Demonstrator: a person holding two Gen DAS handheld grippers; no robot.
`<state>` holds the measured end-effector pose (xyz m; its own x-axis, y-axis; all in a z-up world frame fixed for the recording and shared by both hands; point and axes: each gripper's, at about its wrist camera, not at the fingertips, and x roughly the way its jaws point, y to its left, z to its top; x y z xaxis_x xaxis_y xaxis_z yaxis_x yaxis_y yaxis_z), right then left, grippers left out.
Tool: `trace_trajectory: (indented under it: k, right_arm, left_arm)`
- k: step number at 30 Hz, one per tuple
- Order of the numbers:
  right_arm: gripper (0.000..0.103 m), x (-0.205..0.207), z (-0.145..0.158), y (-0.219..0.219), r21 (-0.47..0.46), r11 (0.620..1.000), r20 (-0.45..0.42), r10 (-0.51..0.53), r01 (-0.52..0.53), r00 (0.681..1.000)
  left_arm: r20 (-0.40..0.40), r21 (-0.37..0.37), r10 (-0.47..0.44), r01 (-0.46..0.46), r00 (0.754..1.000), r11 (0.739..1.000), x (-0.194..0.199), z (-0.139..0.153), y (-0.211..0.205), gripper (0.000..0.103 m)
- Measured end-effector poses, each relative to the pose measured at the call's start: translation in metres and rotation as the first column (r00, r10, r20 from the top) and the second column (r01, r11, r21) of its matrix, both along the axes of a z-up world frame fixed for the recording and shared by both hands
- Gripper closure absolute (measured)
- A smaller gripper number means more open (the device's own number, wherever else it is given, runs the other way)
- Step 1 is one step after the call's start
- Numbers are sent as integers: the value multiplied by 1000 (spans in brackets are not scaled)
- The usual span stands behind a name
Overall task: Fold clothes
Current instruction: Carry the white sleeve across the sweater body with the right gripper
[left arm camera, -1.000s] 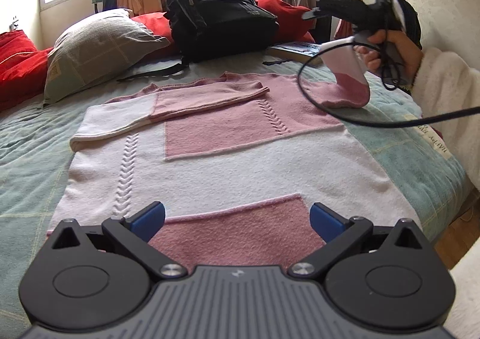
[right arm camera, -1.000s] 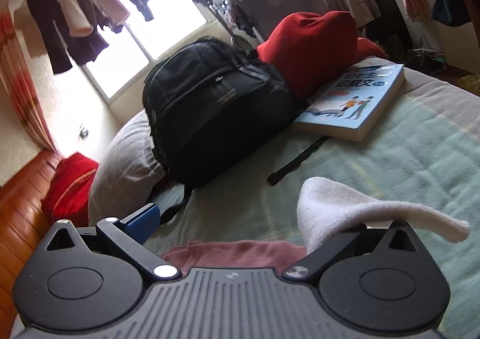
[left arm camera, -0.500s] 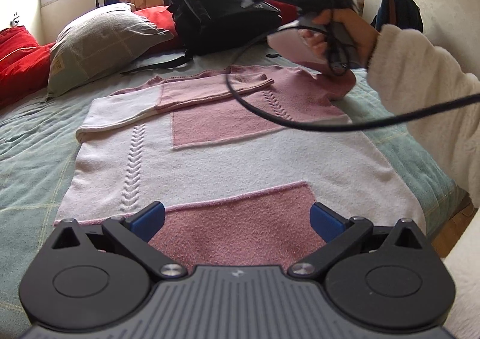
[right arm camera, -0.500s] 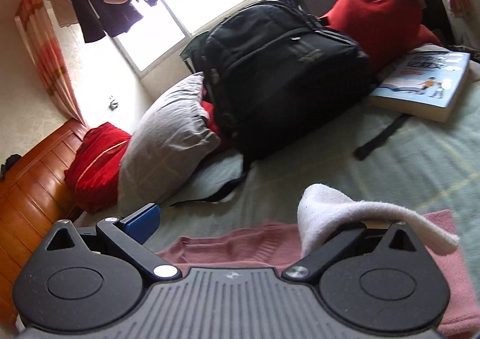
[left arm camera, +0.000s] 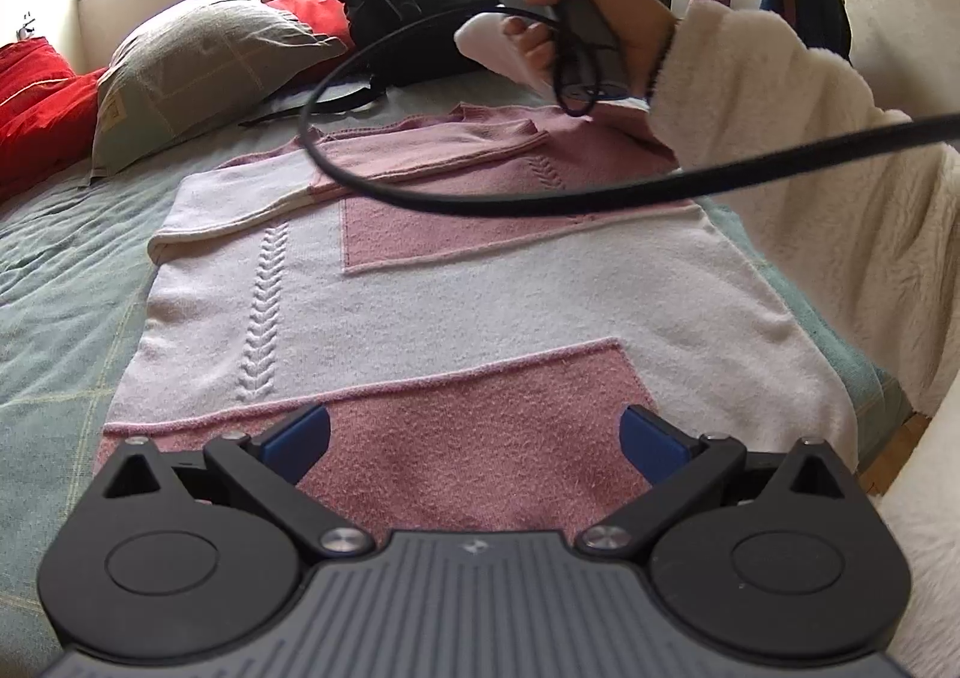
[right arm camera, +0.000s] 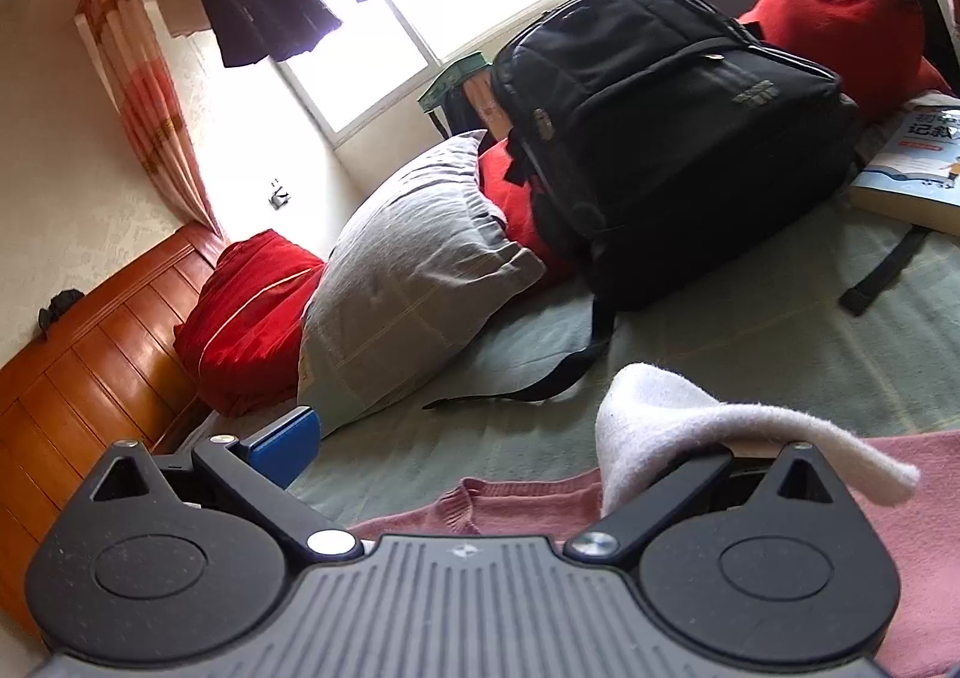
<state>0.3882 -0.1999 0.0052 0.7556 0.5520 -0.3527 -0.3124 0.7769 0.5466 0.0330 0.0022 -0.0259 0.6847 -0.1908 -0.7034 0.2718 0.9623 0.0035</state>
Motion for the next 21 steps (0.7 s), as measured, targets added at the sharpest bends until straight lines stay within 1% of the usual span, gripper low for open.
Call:
trace_trajectory:
  k: [6,17,21]
  right_arm:
    - [0,0,-2,15,1,1000,4,21,-21,1000]
    - [0,-1,-14,33,-48,999,3,27,-26,1000]
    - [0,-3,-6,37,-54,998,38,26,-24,999]
  left_arm:
    - [-7,2,-3,3,1000,1000,1,-1,0,1]
    - [-35,24,-26,26,999,999,5,-3,-6,1]
    - [-44,27,-29,30,999,999,7,-4,-9,1]
